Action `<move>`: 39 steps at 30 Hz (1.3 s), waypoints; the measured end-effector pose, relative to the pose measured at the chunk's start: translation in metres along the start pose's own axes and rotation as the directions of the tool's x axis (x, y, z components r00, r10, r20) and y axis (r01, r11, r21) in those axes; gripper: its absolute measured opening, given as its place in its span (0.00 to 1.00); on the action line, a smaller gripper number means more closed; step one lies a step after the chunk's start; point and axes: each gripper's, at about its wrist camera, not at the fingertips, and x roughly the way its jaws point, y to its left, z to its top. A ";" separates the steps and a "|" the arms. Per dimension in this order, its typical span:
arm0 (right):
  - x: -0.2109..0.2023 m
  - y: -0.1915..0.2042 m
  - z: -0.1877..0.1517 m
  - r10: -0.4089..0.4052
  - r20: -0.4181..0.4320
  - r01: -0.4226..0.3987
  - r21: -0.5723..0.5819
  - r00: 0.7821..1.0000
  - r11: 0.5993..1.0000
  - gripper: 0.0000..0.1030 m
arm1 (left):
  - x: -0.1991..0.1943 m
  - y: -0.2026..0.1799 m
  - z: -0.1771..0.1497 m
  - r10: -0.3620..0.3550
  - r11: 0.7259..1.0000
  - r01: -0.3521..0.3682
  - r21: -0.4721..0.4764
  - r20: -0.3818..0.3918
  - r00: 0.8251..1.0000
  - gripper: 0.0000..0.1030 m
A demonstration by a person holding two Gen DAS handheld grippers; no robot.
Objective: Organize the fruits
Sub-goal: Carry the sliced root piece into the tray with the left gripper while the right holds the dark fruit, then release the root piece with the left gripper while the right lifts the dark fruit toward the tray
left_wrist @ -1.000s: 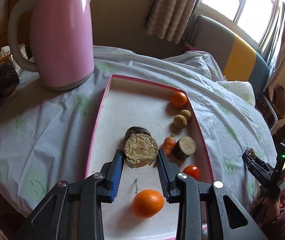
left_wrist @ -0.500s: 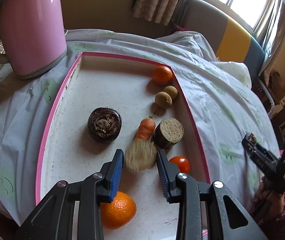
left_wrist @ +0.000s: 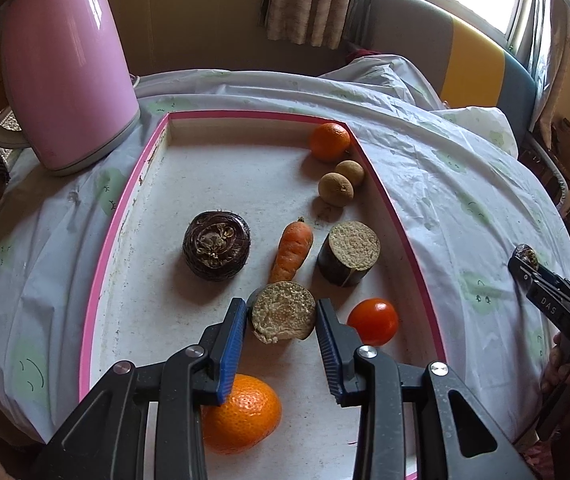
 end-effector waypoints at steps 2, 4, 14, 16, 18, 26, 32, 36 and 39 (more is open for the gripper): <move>0.000 0.000 0.000 -0.001 -0.001 0.001 -0.001 1.000 1.000 0.49 | -0.001 0.001 0.000 0.013 1.000 -0.013 -0.006 0.003 1.000 0.35; 0.000 0.001 0.000 -0.003 -0.002 0.003 -0.003 1.000 1.000 0.49 | -0.002 0.002 -0.001 0.014 1.000 -0.014 -0.007 0.006 1.000 0.35; -0.003 0.006 -0.001 -0.025 -0.013 0.024 -0.041 1.000 0.999 0.48 | -0.012 0.002 -0.005 0.004 1.000 -0.004 -0.018 0.021 1.000 0.35; -0.004 0.007 -0.001 -0.027 -0.015 0.026 -0.048 1.000 0.998 0.48 | -0.013 0.003 -0.006 0.003 1.000 -0.003 -0.023 0.026 1.000 0.35; -0.004 0.008 0.000 -0.032 -0.020 0.031 -0.056 0.999 0.998 0.48 | -0.015 0.003 -0.005 0.002 1.000 -0.001 -0.024 0.033 0.999 0.35; -0.016 0.020 -0.003 0.019 -0.044 -0.022 -0.060 0.999 0.998 0.48 | -0.023 0.008 -0.005 0.008 0.999 -0.006 -0.032 0.060 0.998 0.35; -0.021 0.049 -0.004 0.107 -0.080 -0.115 -0.097 0.991 0.989 0.48 | -0.029 0.013 -0.006 0.004 0.999 0.000 -0.043 0.076 0.997 0.35; -0.029 0.075 0.007 0.197 -0.085 -0.206 -0.123 0.977 0.971 0.48 | -0.035 0.024 -0.004 0.018 0.998 -0.012 -0.062 0.098 0.995 0.35; -0.038 0.100 0.020 0.291 -0.086 -0.301 -0.144 0.953 0.943 0.48 | -0.038 0.035 -0.003 0.030 0.996 -0.021 -0.088 0.107 0.994 0.35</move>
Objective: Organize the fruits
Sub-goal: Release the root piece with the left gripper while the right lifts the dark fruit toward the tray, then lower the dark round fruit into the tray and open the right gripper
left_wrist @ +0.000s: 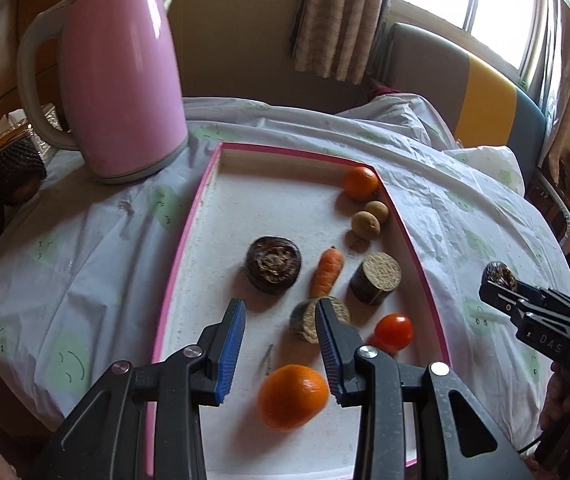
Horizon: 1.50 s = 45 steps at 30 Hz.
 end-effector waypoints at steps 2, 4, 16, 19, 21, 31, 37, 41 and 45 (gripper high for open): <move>0.001 0.023 0.012 0.063 0.002 -0.063 -0.039 0.998 0.997 0.48 | 0.000 0.006 0.001 0.006 1.000 -0.006 -0.016 0.004 1.000 0.35; 0.004 0.047 0.024 0.105 0.005 -0.104 -0.097 0.994 0.990 0.48 | -0.002 0.011 0.002 0.012 0.999 -0.012 -0.030 0.011 1.000 0.35; 0.068 0.130 0.076 0.208 -0.080 -0.219 -0.181 0.975 0.959 0.49 | 0.001 0.023 0.008 0.027 0.998 -0.026 -0.060 0.016 1.000 0.35; 0.086 0.136 0.075 0.174 -0.111 -0.193 -0.198 0.978 0.961 0.49 | 0.005 0.024 0.007 0.031 0.998 -0.031 -0.059 0.008 0.999 0.35; 0.088 0.135 0.074 0.188 -0.114 -0.207 -0.193 0.976 0.959 0.50 | 0.008 0.025 0.007 0.034 0.997 -0.034 -0.064 0.000 0.999 0.35; 0.069 0.127 0.069 0.195 -0.070 -0.204 -0.176 0.978 0.963 0.51 | 0.003 0.019 0.008 0.045 0.998 -0.044 -0.054 0.013 0.999 0.36; 0.044 0.120 0.059 0.164 -0.008 -0.163 -0.161 0.986 0.973 0.58 | -0.006 0.015 0.007 0.048 0.998 -0.047 -0.045 0.030 0.998 0.36; 0.025 0.112 0.047 0.108 0.035 -0.102 -0.141 0.994 0.985 0.63 | -0.013 0.011 0.005 0.046 0.998 -0.044 -0.037 0.043 0.998 0.36; 0.006 0.099 0.030 0.056 0.065 -0.050 -0.086 0.996 0.995 0.66 | -0.021 0.005 0.003 0.038 0.999 -0.036 -0.028 0.058 0.998 0.36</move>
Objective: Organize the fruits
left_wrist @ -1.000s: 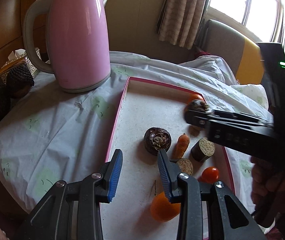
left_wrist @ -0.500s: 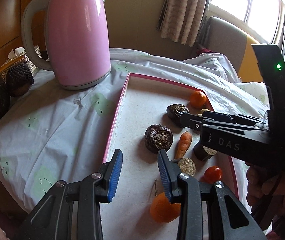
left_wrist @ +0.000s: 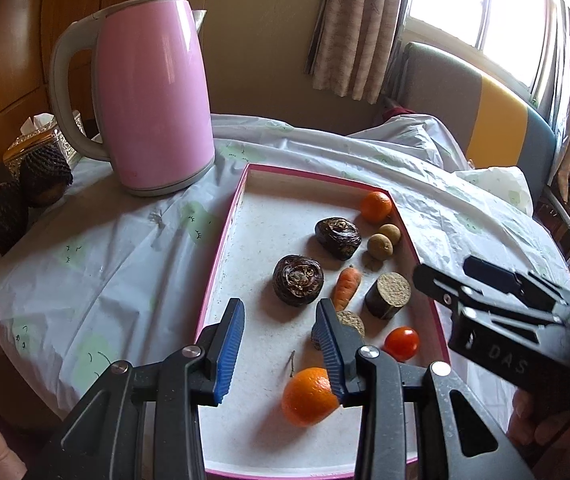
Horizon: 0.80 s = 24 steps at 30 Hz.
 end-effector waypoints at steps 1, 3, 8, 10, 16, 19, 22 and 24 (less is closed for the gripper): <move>-0.006 -0.002 -0.005 -0.016 0.006 0.016 0.007 1.000 1.000 0.67 | -0.002 -0.002 -0.001 -0.002 1.000 0.002 0.004 0.003 1.000 0.36; -0.017 -0.004 -0.015 -0.054 0.024 0.054 0.013 0.998 0.998 0.71 | -0.006 -0.006 -0.003 -0.004 1.000 0.004 0.010 0.012 1.000 0.37; -0.036 -0.006 -0.037 -0.135 0.052 0.134 0.036 0.989 0.990 0.78 | -0.014 -0.014 -0.008 -0.007 1.000 0.006 0.020 0.026 1.000 0.43; -0.041 -0.006 -0.044 -0.166 0.059 0.164 0.040 0.984 0.986 0.79 | -0.016 -0.017 -0.009 -0.004 1.000 0.003 0.027 0.028 1.000 0.43; -0.050 -0.010 -0.052 -0.185 0.071 0.180 0.063 0.980 0.982 0.82 | -0.024 -0.025 -0.012 0.005 0.999 -0.007 0.051 0.047 0.999 0.48; -0.054 -0.011 -0.053 -0.192 0.083 0.186 0.076 0.978 0.980 0.85 | -0.027 -0.024 -0.012 0.012 0.999 -0.015 0.044 0.062 0.998 0.55; -0.056 -0.012 -0.053 -0.186 0.081 0.179 0.085 0.979 0.980 0.85 | -0.029 -0.024 -0.010 0.020 0.999 -0.024 0.043 0.077 0.997 0.59; -0.055 -0.012 -0.054 -0.183 0.080 0.177 0.082 0.980 0.981 0.86 | -0.029 -0.025 -0.010 0.020 0.999 -0.023 0.044 0.077 0.997 0.61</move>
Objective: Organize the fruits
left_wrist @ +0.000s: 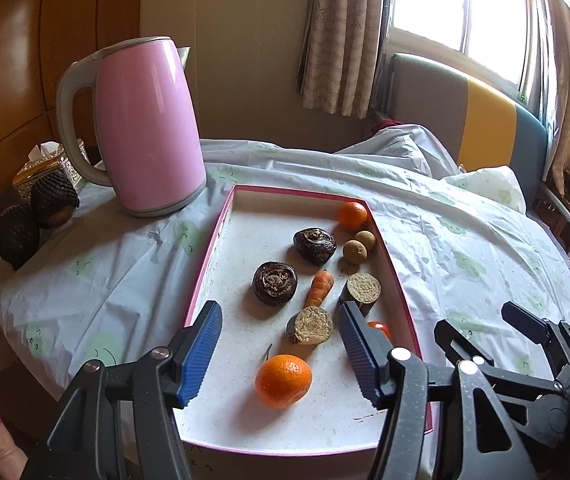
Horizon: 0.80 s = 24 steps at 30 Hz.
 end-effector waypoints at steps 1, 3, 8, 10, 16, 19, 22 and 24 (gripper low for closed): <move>0.000 0.001 0.000 0.003 0.000 -0.003 -0.001 1.000 1.000 0.86 | 0.000 -0.001 0.000 0.003 1.000 -0.003 0.003 -0.001 1.000 0.61; 0.000 0.002 0.000 0.006 0.002 -0.006 -0.003 1.000 1.000 0.86 | 0.001 -0.003 0.000 0.030 1.000 -0.030 0.008 -0.003 1.000 0.62; 0.000 0.002 -0.002 0.007 0.004 -0.007 -0.004 1.000 1.000 0.87 | 0.006 -0.002 0.000 0.083 0.996 -0.084 -0.010 -0.018 0.996 0.62; 0.000 0.003 -0.002 0.005 0.005 -0.005 -0.008 1.000 1.000 0.87 | 0.005 0.000 0.001 0.083 0.996 -0.084 -0.020 -0.006 0.996 0.62; 0.002 0.001 -0.004 0.010 -0.001 -0.010 0.001 1.000 1.000 0.87 | 0.000 0.003 0.002 0.090 0.996 -0.089 -0.032 0.034 0.995 0.62; 0.003 0.002 -0.005 0.016 -0.004 -0.016 -0.003 1.000 1.000 0.87 | 0.000 0.003 0.002 0.103 0.994 -0.102 -0.027 0.040 0.994 0.62; 0.003 0.004 -0.005 0.021 -0.002 -0.021 -0.005 1.000 1.000 0.87 | 0.001 0.003 0.002 0.096 0.995 -0.094 -0.035 0.035 0.995 0.62; 0.003 0.004 -0.005 0.022 -0.003 -0.022 -0.005 1.000 1.000 0.87 | 0.001 0.004 0.002 0.094 0.995 -0.093 -0.038 0.032 0.995 0.62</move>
